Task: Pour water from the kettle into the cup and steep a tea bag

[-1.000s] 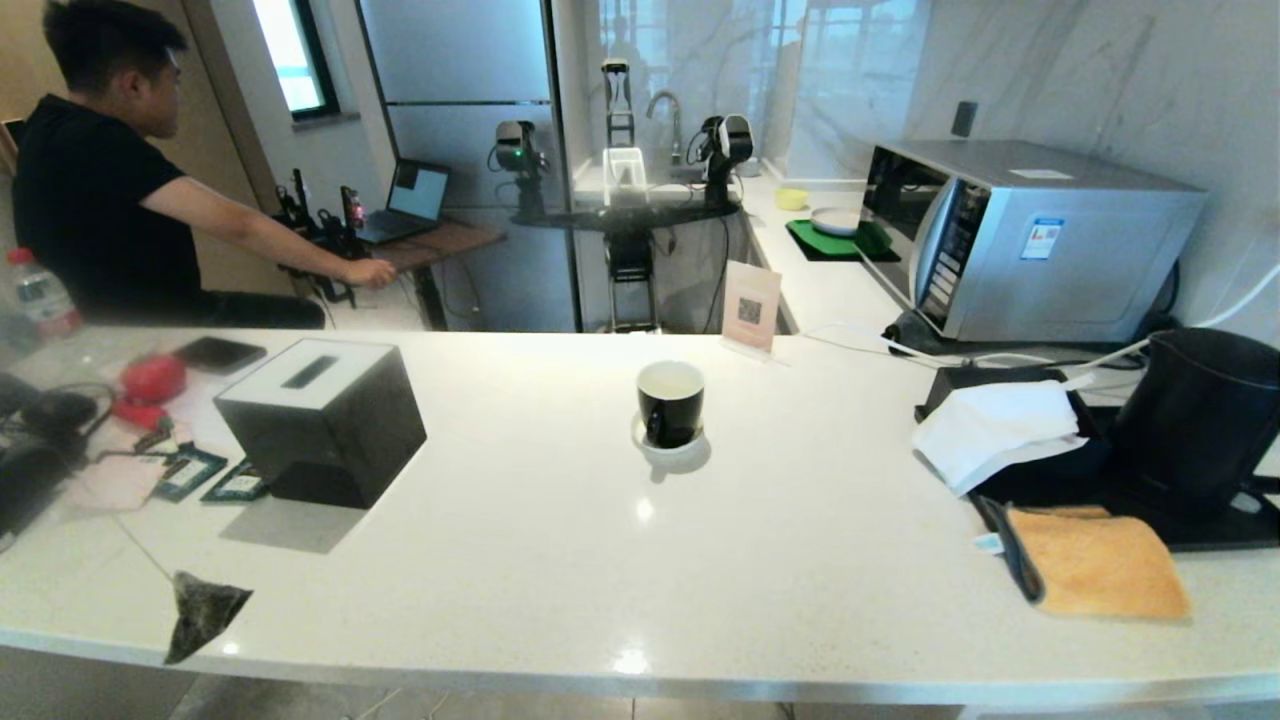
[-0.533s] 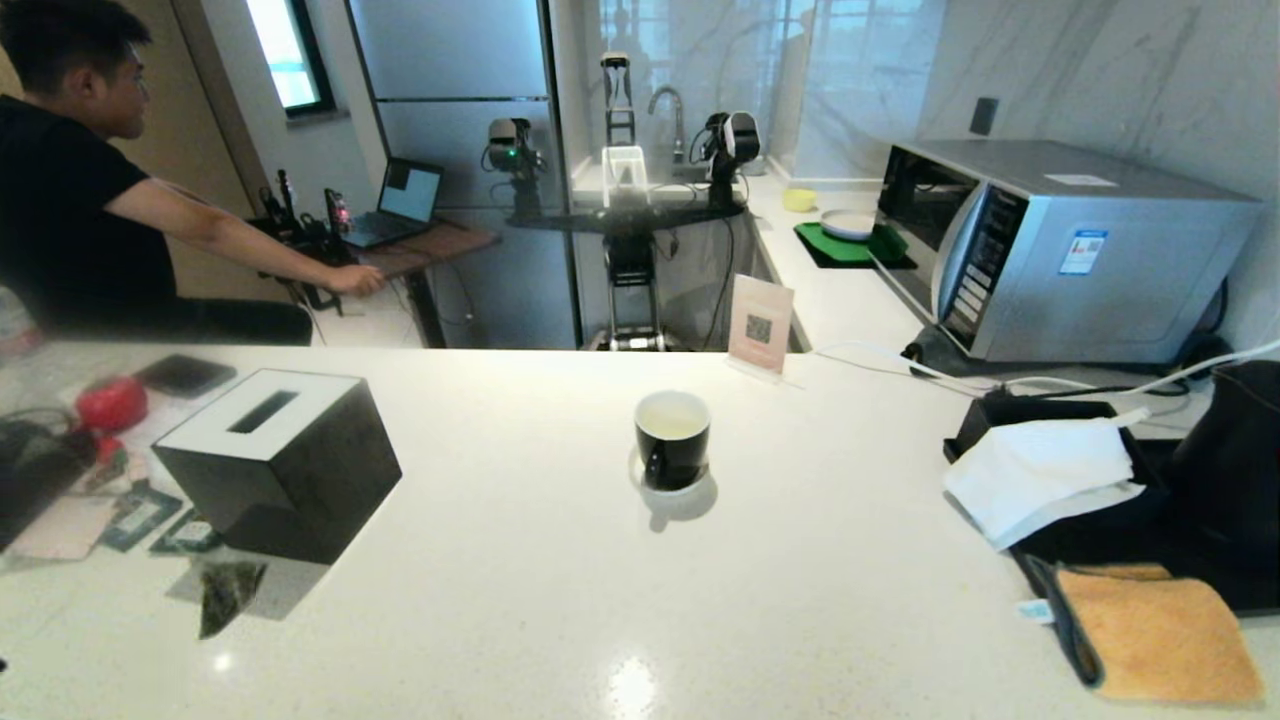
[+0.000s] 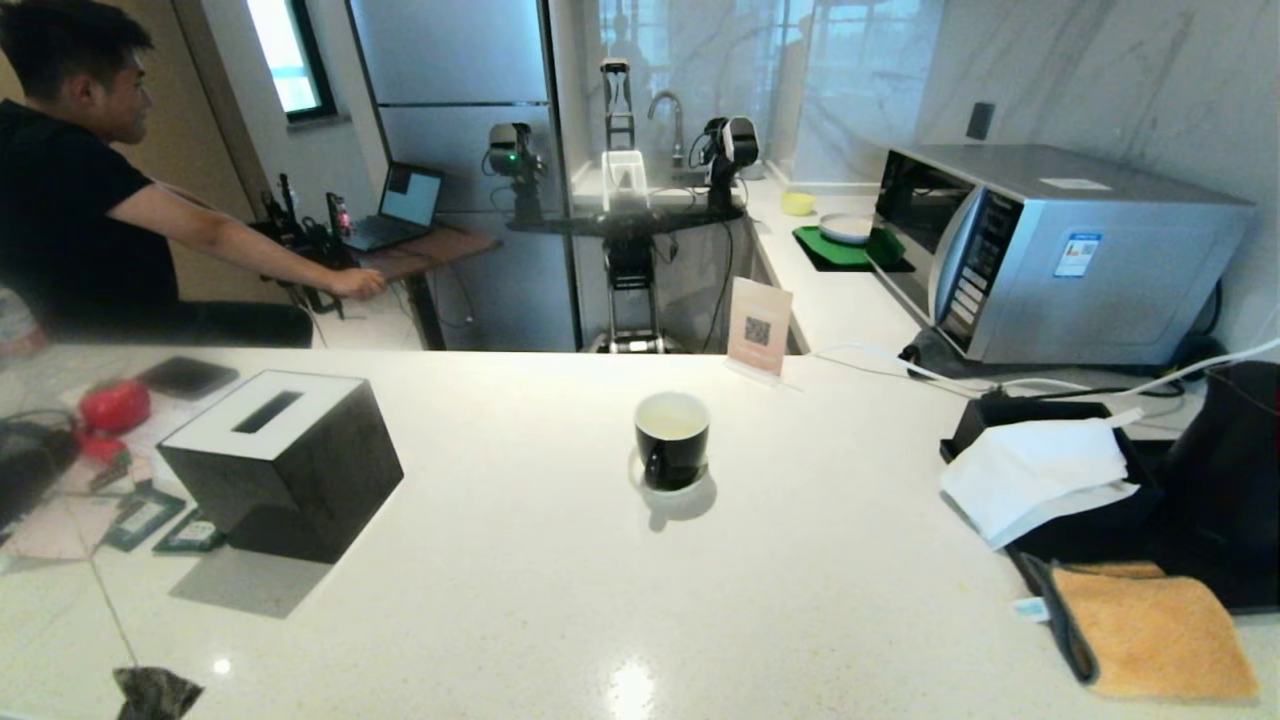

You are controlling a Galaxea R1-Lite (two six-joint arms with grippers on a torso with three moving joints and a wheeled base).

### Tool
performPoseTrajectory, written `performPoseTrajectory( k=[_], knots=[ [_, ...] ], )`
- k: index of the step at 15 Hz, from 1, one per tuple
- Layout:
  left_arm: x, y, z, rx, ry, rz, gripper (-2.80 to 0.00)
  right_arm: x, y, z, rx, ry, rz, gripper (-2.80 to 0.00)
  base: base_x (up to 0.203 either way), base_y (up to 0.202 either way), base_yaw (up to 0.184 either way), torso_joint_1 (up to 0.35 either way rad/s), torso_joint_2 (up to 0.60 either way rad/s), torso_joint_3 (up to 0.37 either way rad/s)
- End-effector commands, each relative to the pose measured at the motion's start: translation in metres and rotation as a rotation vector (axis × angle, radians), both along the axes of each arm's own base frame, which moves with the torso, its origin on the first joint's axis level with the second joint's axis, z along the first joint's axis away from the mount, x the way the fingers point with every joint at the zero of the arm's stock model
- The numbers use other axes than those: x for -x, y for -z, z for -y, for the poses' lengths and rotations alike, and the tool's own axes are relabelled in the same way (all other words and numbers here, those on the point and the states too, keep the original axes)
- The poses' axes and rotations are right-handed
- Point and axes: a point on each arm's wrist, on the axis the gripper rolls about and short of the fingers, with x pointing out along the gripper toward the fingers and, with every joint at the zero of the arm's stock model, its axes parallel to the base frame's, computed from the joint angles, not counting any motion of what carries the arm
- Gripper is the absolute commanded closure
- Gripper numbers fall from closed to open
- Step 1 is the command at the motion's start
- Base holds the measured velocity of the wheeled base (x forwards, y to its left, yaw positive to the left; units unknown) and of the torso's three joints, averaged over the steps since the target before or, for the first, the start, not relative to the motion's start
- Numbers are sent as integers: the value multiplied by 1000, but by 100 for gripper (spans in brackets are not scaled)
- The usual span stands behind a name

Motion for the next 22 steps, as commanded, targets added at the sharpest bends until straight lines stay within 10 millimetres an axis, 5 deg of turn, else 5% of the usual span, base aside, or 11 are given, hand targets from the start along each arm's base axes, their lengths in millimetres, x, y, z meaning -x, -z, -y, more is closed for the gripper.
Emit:
performPoseTrajectory(
  k=[1, 9, 15, 22],
  knots=[
    [-2, -8, 0, -1, 3, -4, 0, 0, 0, 0, 0, 0, -1, 0, 0, 0, 0, 0, 0, 0],
    [-42, -40, 10, -6, 64, -38, 0, 0, 0, 0, 0, 0, -1, 0, 0, 0, 0, 0, 0, 0],
    [-98, -58, 37, -17, 174, -98, 0, 0, 0, 0, 0, 0, -2, 0, 0, 0, 0, 0, 0, 0],
    [-177, -54, 71, -31, 227, -152, 0, 0, 0, 0, 0, 0, -1, 0, 0, 0, 0, 0, 0, 0]
  ],
)
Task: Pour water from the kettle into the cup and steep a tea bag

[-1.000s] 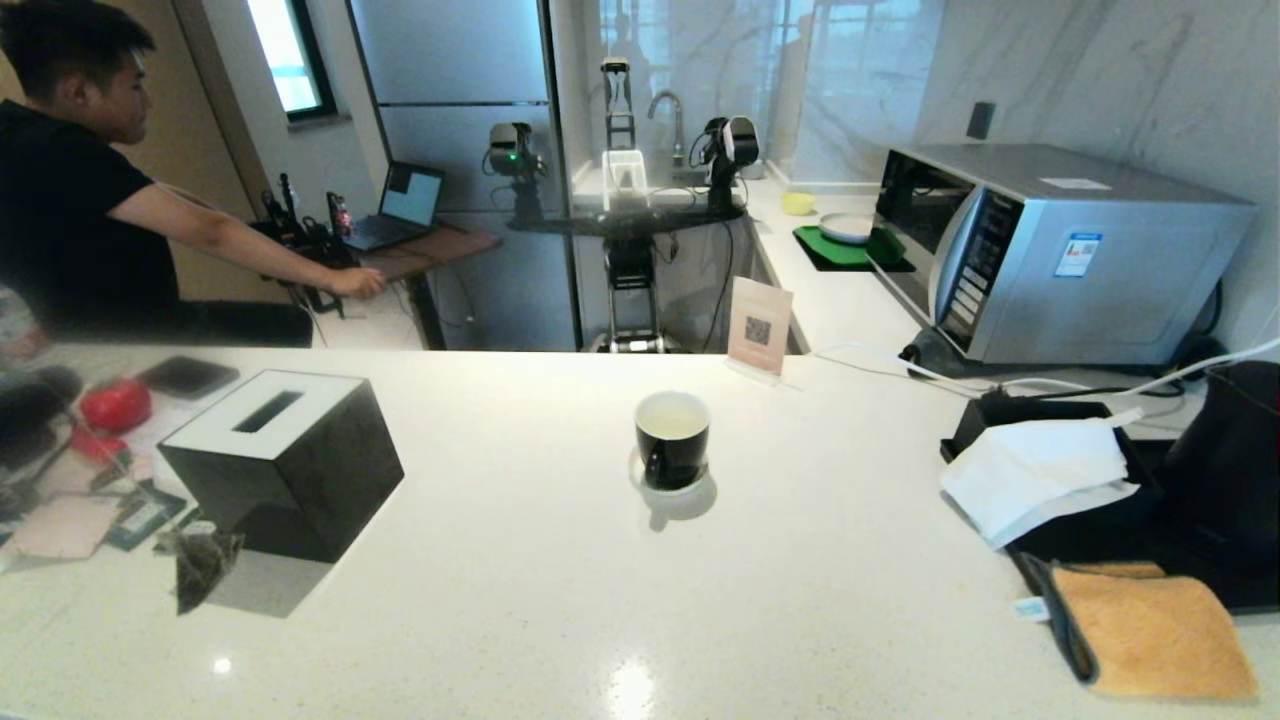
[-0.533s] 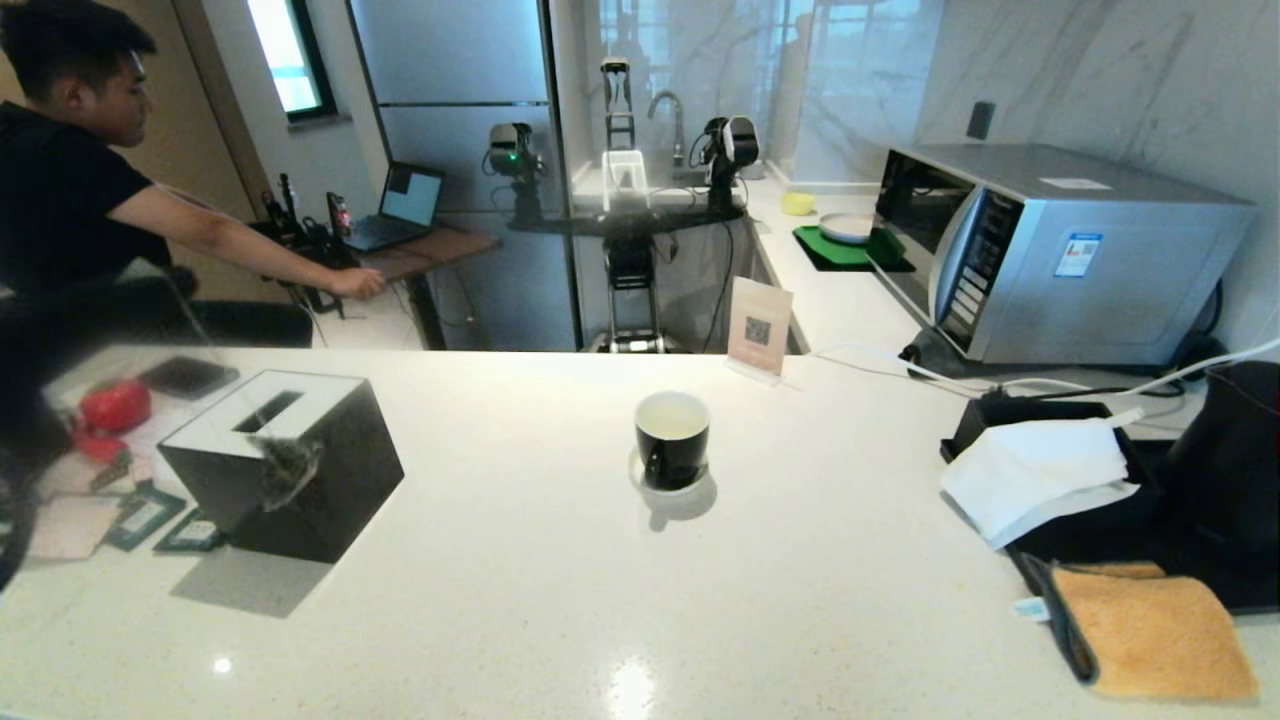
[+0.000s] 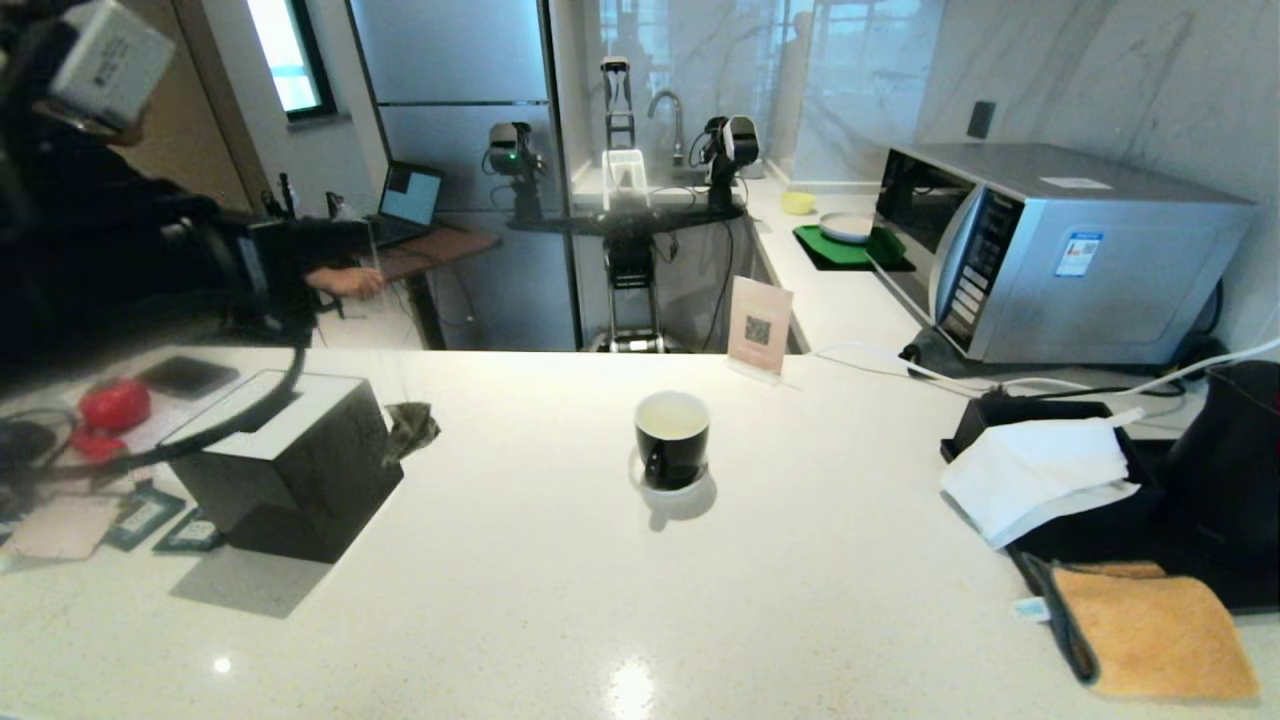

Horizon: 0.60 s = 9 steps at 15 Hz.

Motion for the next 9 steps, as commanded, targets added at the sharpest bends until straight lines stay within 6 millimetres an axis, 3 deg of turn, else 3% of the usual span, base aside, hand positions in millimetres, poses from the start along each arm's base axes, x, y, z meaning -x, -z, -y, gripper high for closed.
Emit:
performPoseTrajectory(
  k=[1, 9],
  knots=[
    [-41, 16, 17, -18, 27, -61, 0, 0, 0, 0, 0, 0, -3, 0, 0, 0, 0, 0, 0, 0],
    [-124, 49, 55, -17, 136, -56, 0, 0, 0, 0, 0, 0, -1, 0, 0, 0, 0, 0, 0, 0]
  ],
)
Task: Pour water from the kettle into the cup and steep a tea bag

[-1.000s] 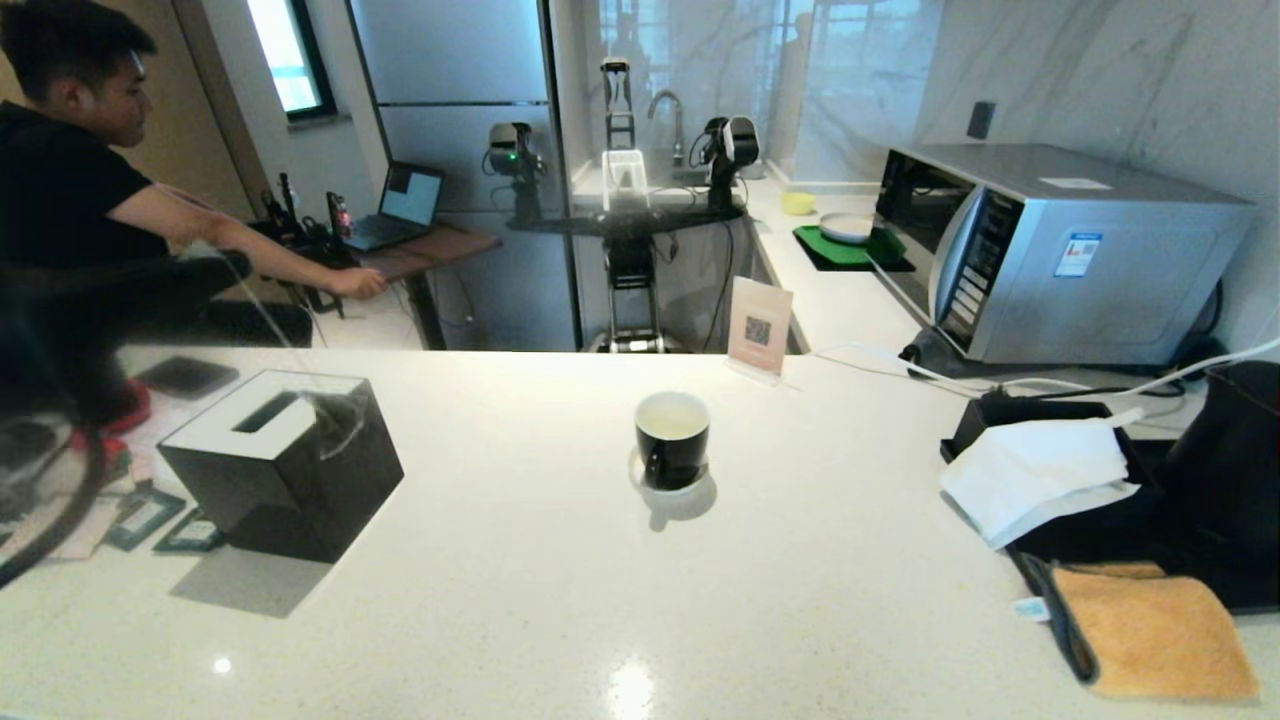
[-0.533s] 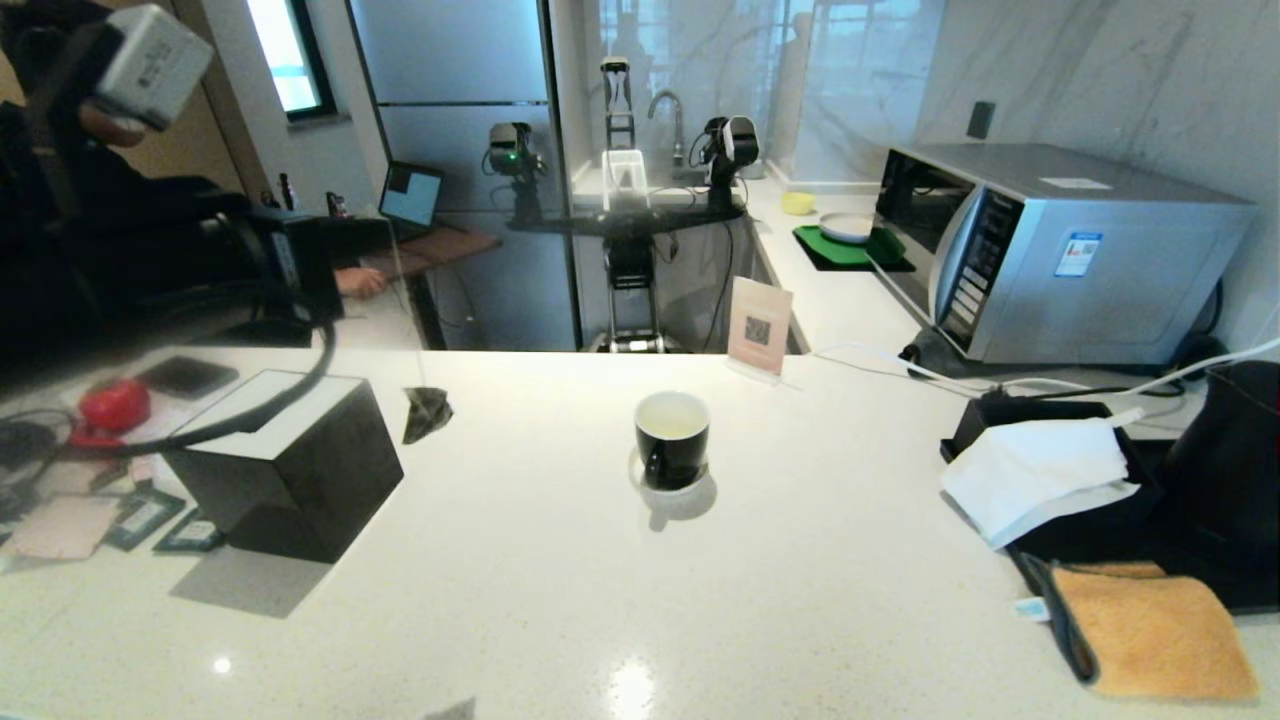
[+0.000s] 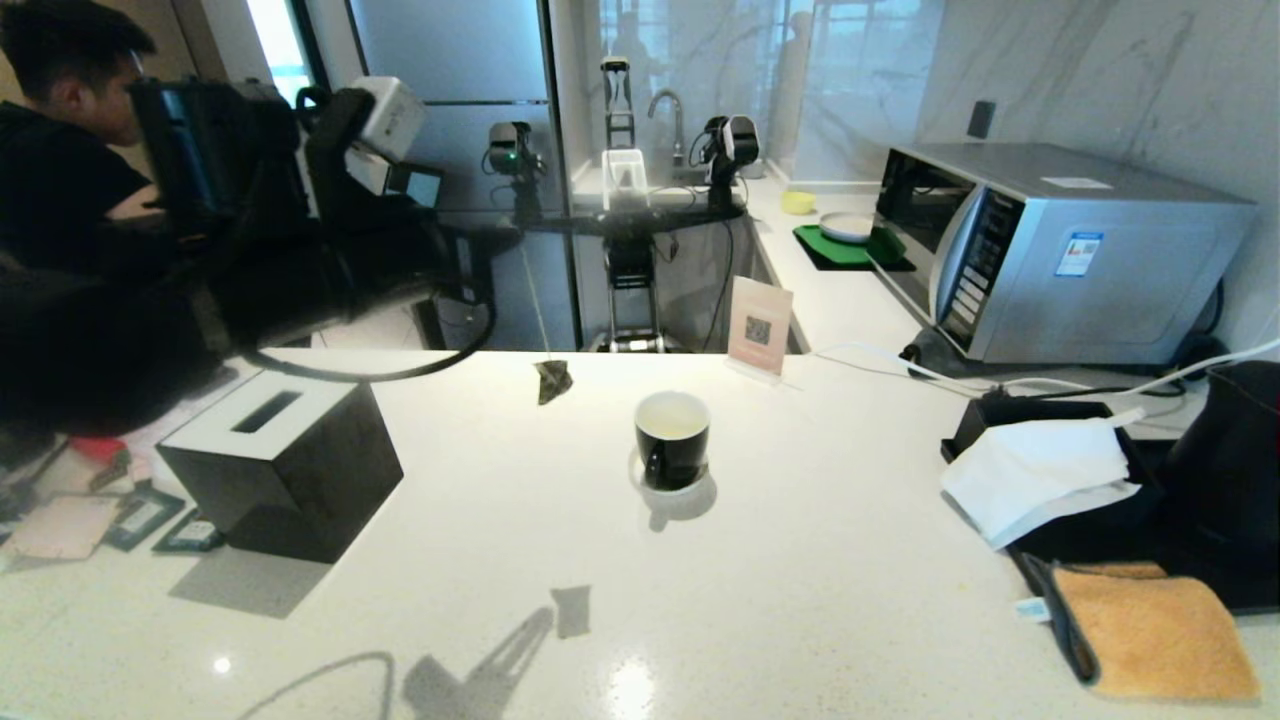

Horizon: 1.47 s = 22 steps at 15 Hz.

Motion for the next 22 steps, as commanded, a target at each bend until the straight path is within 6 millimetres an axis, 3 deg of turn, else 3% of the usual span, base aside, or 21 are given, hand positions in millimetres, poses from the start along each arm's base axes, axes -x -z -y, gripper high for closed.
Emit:
performPoseTrajectory(
  k=[1, 8, 14, 22],
  knots=[
    [-30, 24, 19, -20, 32, -49, 0, 0, 0, 0, 0, 0, -1, 0, 0, 0, 0, 0, 0, 0],
    [-65, 45, 74, -26, 141, -49, 0, 0, 0, 0, 0, 0, -1, 0, 0, 0, 0, 0, 0, 0],
    [-81, 93, 106, -77, 198, -73, 0, 0, 0, 0, 0, 0, -1, 0, 0, 0, 0, 0, 0, 0],
    [-94, 131, 125, -74, 222, -49, 0, 0, 0, 0, 0, 0, -1, 0, 0, 0, 0, 0, 0, 0]
  ],
)
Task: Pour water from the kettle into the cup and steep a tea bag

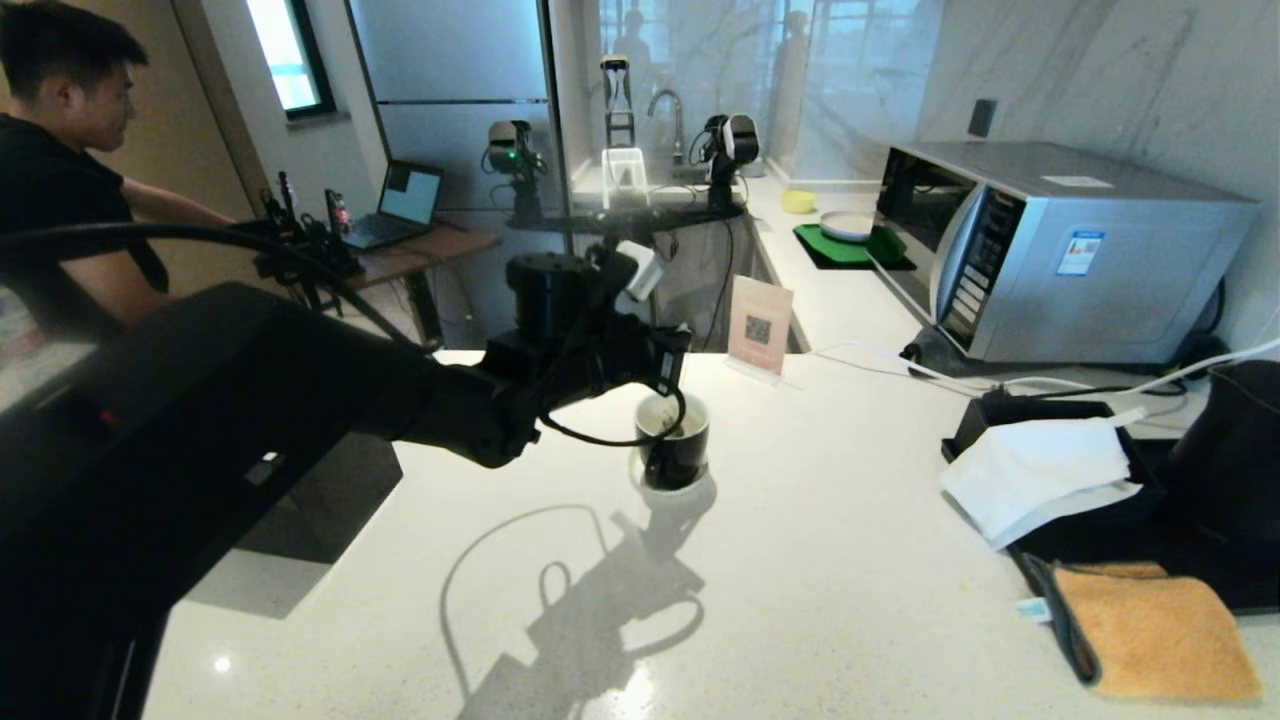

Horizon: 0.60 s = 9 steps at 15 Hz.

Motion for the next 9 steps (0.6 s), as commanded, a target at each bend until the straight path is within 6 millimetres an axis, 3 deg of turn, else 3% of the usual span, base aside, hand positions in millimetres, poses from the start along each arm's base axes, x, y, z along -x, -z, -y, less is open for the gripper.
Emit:
performPoseTrajectory(
  k=[1, 9],
  knots=[
    [-2, 13, 7, -5, 13, -10, 0, 0, 0, 0, 0, 0, -1, 0, 0, 0, 0, 0, 0, 0],
    [-5, 29, 12, 0, 18, 2, 0, 0, 0, 0, 0, 0, -1, 0, 0, 0, 0, 0, 0, 0]
  ],
)
